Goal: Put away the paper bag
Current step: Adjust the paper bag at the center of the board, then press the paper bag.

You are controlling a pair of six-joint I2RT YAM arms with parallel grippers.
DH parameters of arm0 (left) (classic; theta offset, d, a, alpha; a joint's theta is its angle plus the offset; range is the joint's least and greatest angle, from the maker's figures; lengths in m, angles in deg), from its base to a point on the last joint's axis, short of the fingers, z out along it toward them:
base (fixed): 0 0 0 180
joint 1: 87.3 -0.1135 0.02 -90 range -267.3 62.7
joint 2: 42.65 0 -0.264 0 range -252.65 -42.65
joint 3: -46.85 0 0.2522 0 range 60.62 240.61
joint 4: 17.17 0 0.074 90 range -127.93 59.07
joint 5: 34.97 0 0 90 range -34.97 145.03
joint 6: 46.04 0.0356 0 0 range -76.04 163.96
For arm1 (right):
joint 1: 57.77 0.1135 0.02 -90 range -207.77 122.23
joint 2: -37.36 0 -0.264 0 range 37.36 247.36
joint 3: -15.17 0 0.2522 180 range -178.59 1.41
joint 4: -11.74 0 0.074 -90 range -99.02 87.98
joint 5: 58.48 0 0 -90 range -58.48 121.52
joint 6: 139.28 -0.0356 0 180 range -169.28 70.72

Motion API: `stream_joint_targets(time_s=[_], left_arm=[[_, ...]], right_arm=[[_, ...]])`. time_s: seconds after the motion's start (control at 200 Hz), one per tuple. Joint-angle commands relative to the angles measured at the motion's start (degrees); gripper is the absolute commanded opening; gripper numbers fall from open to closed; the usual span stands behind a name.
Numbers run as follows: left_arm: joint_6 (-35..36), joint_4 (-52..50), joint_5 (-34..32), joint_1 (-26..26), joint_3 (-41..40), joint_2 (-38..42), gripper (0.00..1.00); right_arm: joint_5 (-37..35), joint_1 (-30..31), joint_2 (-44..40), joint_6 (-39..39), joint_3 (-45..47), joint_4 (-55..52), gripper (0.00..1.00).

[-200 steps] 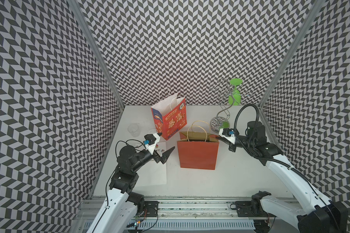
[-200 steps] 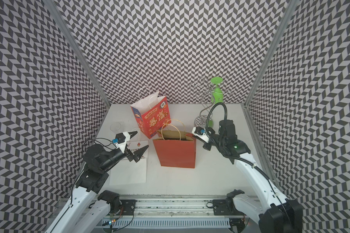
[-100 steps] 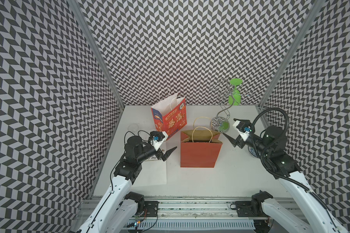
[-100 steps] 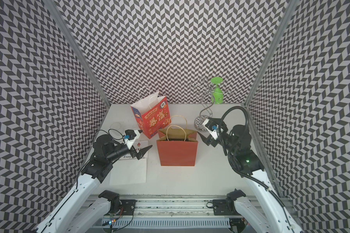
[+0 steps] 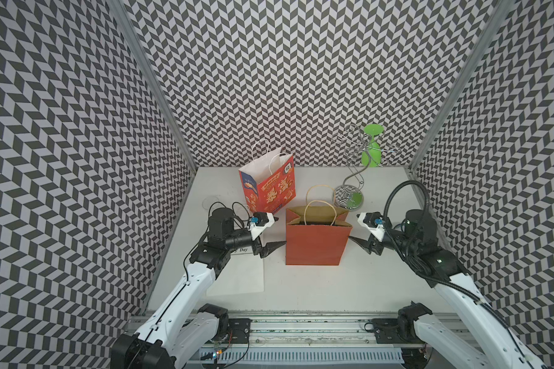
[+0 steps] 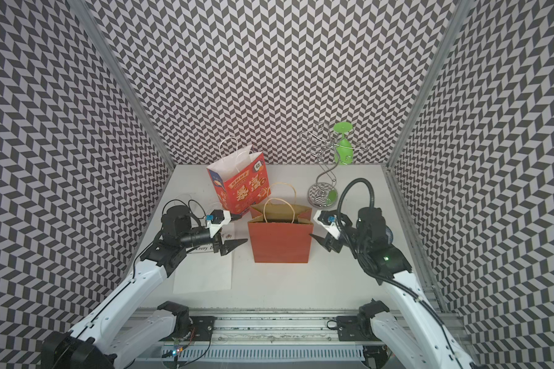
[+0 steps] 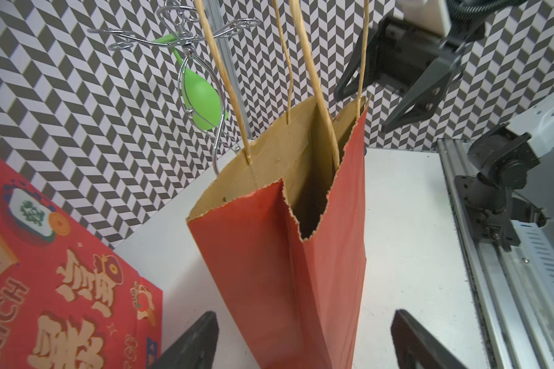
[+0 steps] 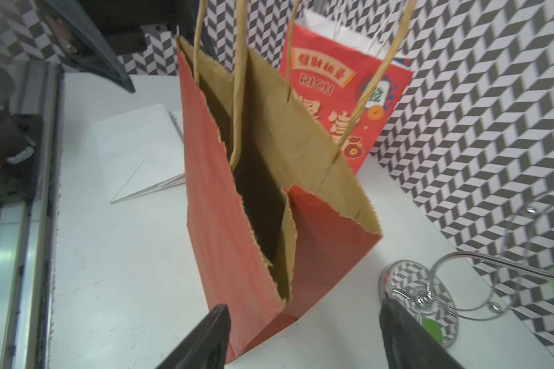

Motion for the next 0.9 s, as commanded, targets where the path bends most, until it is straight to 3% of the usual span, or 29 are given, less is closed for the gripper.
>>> stream_joint_targets(time_s=[0.0,0.22,0.441,0.896], left_arm=[[-3.1,5.5,5.2,0.1,1.2,-1.5,0.77],[-7.0,9.9,10.4,0.5,1.0,-5.4,0.59],[-6.9,11.0,9.5,2.0,1.3,-7.4,0.44],[-11.5,19.4,7.9,5.7,-0.1,-8.7,0.30]], right_arm=[[10.6,0.0,2.3,-1.2,1.0,9.4,0.67],[16.2,0.4,6.5,-1.6,3.3,17.3,0.54],[17.8,1.1,8.7,-1.6,4.0,20.1,0.45],[18.4,2.8,10.1,-2.5,5.8,23.6,0.36]])
